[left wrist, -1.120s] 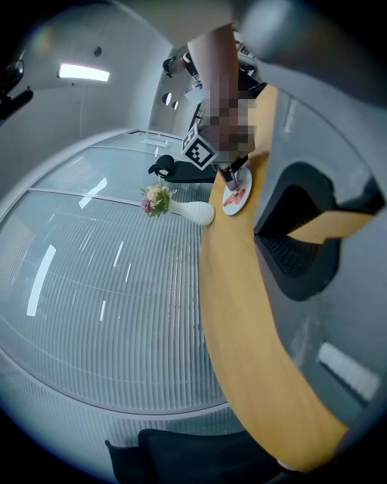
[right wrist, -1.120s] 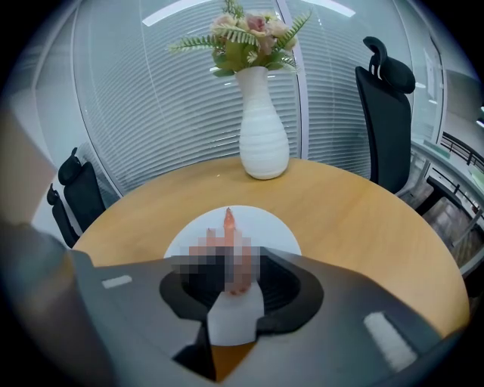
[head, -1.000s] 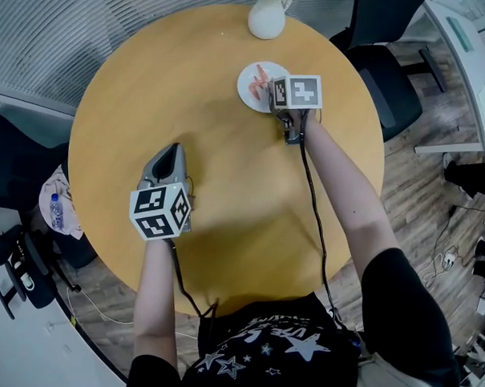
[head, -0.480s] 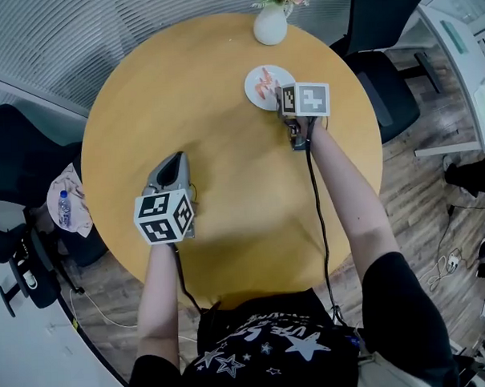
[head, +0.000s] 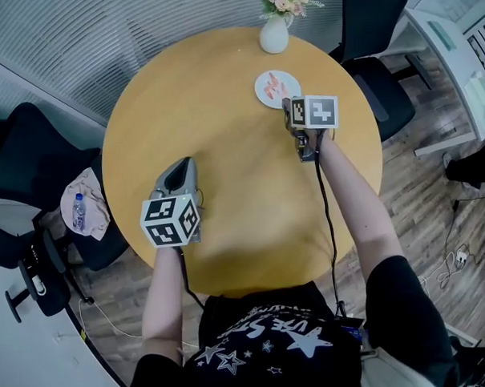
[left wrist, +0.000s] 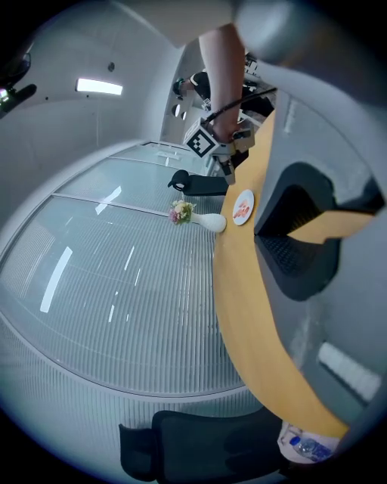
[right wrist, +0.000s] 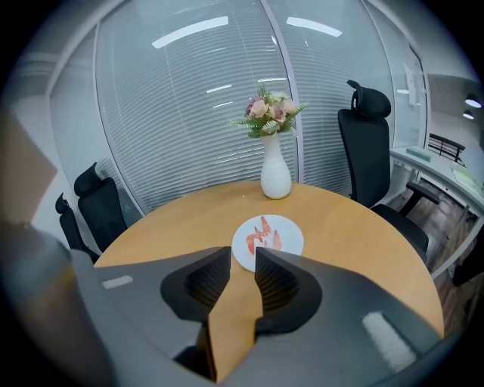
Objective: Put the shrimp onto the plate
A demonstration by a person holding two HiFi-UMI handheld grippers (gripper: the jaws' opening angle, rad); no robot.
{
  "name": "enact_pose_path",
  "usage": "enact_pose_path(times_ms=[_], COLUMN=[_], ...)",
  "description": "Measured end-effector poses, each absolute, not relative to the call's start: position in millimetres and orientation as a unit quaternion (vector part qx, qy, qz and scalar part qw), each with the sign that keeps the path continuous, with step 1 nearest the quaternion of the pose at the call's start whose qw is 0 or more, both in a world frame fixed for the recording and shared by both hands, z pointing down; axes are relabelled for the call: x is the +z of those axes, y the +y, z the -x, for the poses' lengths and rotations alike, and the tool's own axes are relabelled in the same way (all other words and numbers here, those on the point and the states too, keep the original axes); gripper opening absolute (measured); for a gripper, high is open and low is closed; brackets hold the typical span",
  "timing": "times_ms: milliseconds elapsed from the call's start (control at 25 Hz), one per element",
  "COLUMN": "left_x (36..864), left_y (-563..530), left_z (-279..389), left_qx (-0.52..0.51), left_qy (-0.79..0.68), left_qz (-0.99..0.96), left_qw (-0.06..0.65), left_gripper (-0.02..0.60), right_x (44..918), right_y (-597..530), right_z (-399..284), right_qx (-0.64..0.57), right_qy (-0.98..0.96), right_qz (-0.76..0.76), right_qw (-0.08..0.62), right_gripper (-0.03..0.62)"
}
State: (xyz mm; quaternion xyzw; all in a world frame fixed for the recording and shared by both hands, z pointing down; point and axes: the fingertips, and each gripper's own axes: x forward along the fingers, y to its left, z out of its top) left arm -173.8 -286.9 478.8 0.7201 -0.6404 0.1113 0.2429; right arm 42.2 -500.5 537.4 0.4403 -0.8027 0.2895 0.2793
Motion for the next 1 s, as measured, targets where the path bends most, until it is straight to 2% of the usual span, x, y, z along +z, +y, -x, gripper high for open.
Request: enact_pose_path(times_ms=[520,1000], left_x=[462.0,464.4], left_y=[-235.7,-200.2], left_z=[197.7,162.3], left_qx=[0.095,0.084], left_qy=[-0.576,-0.515], left_qz=[-0.774,-0.819], left_qw=[0.246,0.241], left_gripper=[0.001,0.000], right_x=[506.4,515.2], right_y=[-385.4,-295.5], right_z=[-40.2,-60.3], right_qx=[0.290,0.293], right_qy=[-0.795,-0.792], right_qz=[-0.476,-0.480], right_qw=[0.239,0.236], right_gripper=[0.074,0.048])
